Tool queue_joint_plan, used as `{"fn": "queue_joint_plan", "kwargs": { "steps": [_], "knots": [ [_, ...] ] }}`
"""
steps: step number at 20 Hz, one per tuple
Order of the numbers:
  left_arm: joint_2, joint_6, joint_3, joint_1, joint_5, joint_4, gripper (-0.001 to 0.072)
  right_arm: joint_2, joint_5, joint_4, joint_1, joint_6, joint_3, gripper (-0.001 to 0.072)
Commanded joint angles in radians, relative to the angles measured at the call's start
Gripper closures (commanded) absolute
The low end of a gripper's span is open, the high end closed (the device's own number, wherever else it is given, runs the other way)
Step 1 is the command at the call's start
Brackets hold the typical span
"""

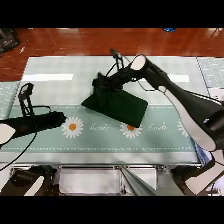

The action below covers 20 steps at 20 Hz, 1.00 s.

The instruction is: Fold the shirts.

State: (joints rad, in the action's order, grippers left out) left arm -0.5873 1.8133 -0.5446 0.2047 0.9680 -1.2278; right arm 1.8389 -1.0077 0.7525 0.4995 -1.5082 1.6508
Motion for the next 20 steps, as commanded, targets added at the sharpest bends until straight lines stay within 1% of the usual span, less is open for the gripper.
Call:
{"fn": "queue_joint_plan", "kwargs": {
  "steps": [1,3,4,5,7,9,10,11,13,16,18,20],
  "knots": [
    [-0.015,0.002,0.026,0.014,-0.099,0.050,0.0680,0.035,-0.086,-0.013,0.005,-0.003,0.028,0.0294],
    [-0.025,0.003,0.026,0.002,-0.158,0.051,0.0680,-0.021,-0.244,-0.005,-0.078,-0.001,0.045,0.0294],
    [-0.024,0.006,0.026,-0.010,-0.168,0.051,0.0681,-0.077,-0.320,0.039,-0.137,-0.001,0.045,0.0294],
    [-0.024,0.006,0.026,-0.021,-0.165,0.061,0.0680,-0.143,-0.381,0.114,-0.193,-0.013,0.045,0.0294],
    [-0.024,0.005,0.026,-0.024,-0.148,0.075,0.0680,-0.310,-0.470,0.354,-0.297,-0.038,0.043,0.0294],
    [-0.024,0.005,0.026,-0.023,-0.120,0.103,0.0680,-0.479,-0.476,0.588,-0.373,-0.058,-0.003,0.0294],
    [-0.024,0.005,0.026,-0.022,-0.117,0.109,0.0680,-0.571,-0.443,0.669,-0.415,-0.077,-0.064,0.0294],
    [-0.024,0.005,0.026,-0.017,-0.120,0.113,0.0680,-0.662,-0.389,0.708,-0.462,-0.097,-0.150,0.0294],
    [-0.024,0.005,0.026,-0.010,-0.120,0.114,0.0680,-0.816,-0.269,0.711,-0.549,-0.127,-0.364,0.0294],
    [-0.025,0.005,0.026,-0.006,-0.119,0.114,0.0680,-0.935,-0.193,0.668,-0.639,-0.156,-0.682,0.0294],
    [-0.025,0.005,0.026,-0.006,-0.119,0.114,0.0680,-0.947,-0.124,0.553,-0.658,-0.155,-0.866,0.0294],
    [-0.025,0.005,0.026,-0.006,-0.119,0.114,0.0680,-0.929,-0.005,0.390,-0.638,-0.122,-1.006,0.0294]
  ]
}}
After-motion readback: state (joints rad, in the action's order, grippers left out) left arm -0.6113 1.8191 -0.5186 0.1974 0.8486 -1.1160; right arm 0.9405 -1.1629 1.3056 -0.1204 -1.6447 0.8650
